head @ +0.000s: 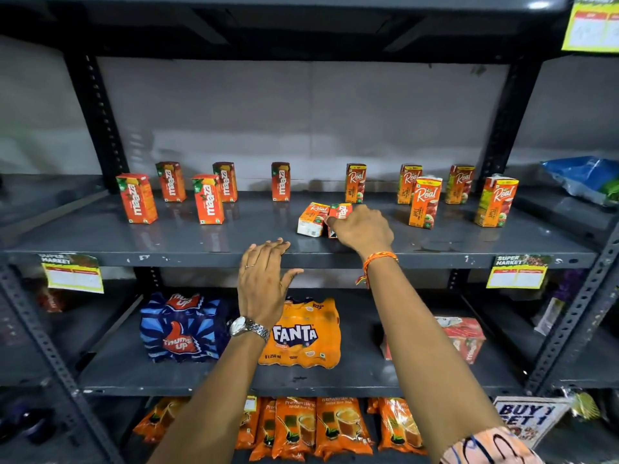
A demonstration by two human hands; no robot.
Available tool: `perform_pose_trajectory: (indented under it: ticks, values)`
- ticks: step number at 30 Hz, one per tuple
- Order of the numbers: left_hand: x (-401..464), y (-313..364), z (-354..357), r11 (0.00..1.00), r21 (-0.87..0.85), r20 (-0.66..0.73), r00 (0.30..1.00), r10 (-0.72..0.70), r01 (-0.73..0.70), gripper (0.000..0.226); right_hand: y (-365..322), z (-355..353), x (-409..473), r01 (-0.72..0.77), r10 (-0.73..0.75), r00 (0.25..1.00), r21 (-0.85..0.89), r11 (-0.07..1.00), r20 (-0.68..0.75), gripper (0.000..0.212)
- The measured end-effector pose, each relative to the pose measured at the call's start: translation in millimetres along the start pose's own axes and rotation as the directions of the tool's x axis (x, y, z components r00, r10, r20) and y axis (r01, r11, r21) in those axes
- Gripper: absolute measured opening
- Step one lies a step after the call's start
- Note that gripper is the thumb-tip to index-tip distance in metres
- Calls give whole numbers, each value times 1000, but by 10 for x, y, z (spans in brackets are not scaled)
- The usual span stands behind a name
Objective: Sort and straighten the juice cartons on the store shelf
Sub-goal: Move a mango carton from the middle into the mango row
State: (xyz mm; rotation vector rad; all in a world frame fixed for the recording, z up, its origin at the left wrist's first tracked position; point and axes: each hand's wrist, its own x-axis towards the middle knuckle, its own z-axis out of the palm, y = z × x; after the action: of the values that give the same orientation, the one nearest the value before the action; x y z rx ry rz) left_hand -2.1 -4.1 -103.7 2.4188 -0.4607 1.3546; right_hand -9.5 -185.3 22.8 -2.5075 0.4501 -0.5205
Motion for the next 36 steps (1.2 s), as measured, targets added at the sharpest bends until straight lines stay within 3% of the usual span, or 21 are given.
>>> perform_pose_trajectory:
  ticks: [4, 9, 16, 20, 23, 30, 33, 36]
  values:
    - [-13, -15, 16, 1000, 5, 3, 1000, 8, -8, 50, -82, -34, -20, 7, -7, 1000, 83, 997, 1, 52]
    - [-12, -18, 9, 1000, -1, 9, 1000, 6, -6, 53, 11, -98, 25, -79, 40, 992, 354, 932, 116, 27]
    - [-17, -1, -2, 1000, -15, 24, 1000, -10, 10, 50, 103, -179, 22, -178, 142, 984, 685, 706, 110, 21]
    - [-26, -5, 0, 1000, -19, 9, 1000, -11, 12, 50, 171, -227, -52, -247, 202, 966, 803, 542, 161, 27]
    - [-27, -5, 12, 1000, -18, -3, 1000, -6, 6, 51, 227, -247, -129, -257, 211, 962, 835, 486, 173, 25]
    - [-21, 12, 13, 1000, -25, -13, 1000, -14, 14, 49, 242, -449, -376, -136, 64, 991, 925, 355, 121, 4]
    - [-20, 14, 10, 999, -26, -3, 1000, -18, 18, 50, 238, -562, -493, -27, -7, 999, 936, 350, 32, 28]
    - [-22, 6, 12, 1000, -28, -5, 1000, -11, 11, 50, 209, -683, -684, 90, -51, 996, 921, 379, -76, 35]
